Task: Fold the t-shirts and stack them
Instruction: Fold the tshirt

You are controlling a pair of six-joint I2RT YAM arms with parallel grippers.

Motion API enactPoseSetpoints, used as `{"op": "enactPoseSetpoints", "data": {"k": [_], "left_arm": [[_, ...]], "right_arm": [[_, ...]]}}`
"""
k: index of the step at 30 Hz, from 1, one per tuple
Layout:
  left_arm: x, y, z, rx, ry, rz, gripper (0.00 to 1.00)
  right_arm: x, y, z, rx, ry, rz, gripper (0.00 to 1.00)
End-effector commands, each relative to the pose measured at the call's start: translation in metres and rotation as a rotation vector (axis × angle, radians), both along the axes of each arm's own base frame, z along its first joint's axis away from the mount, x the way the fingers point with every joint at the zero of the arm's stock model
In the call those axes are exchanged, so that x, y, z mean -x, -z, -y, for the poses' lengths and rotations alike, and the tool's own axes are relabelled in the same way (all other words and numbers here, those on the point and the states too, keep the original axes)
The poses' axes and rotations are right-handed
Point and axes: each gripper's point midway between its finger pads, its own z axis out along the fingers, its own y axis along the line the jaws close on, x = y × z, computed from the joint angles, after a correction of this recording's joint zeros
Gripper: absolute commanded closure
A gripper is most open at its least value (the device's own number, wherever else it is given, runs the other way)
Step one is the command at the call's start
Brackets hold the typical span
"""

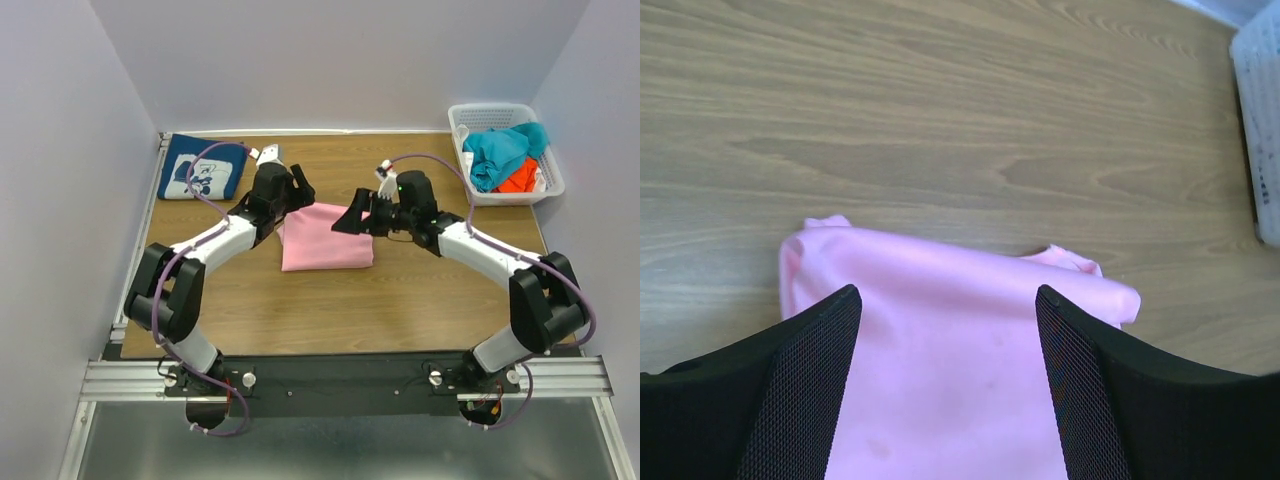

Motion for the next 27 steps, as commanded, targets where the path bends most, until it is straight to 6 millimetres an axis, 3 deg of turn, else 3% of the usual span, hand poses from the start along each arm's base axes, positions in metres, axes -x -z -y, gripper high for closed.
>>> {"op": "enactPoseSetpoints", "data": {"k": [1,6,11,18,22,24,27], "left_arm": [[0.005,0.037,0.031,0.018,0.147,-0.085,0.22],[-0.004,0.067,0.036,0.005,0.156,-0.137,0.22],[-0.012,0.093,0.032,-0.018,0.124,-0.185,0.22],[-0.014,0.109,0.017,-0.043,0.094,-0.227,0.22],[-0.018,0.083,0.021,-0.037,0.126,-0.167,0.22],[-0.021,0.046,0.021,-0.037,0.133,-0.096,0.22],[-0.019,0.014,0.019,-0.025,0.133,-0.033,0.21]], "right_arm": [[0.032,0.026,-0.015,-0.057,-0.109,-0.076,0.0],[0.036,0.06,-0.017,-0.059,-0.109,-0.159,0.0],[0.038,0.102,-0.003,0.014,-0.053,-0.225,0.0],[0.043,0.14,0.015,0.089,-0.002,-0.281,0.0],[0.041,0.122,0.009,0.054,-0.036,-0.246,0.0],[0.034,0.092,0.003,0.012,-0.047,-0.181,0.0],[0.027,0.048,-0.003,-0.045,-0.062,-0.083,0.0]]}}
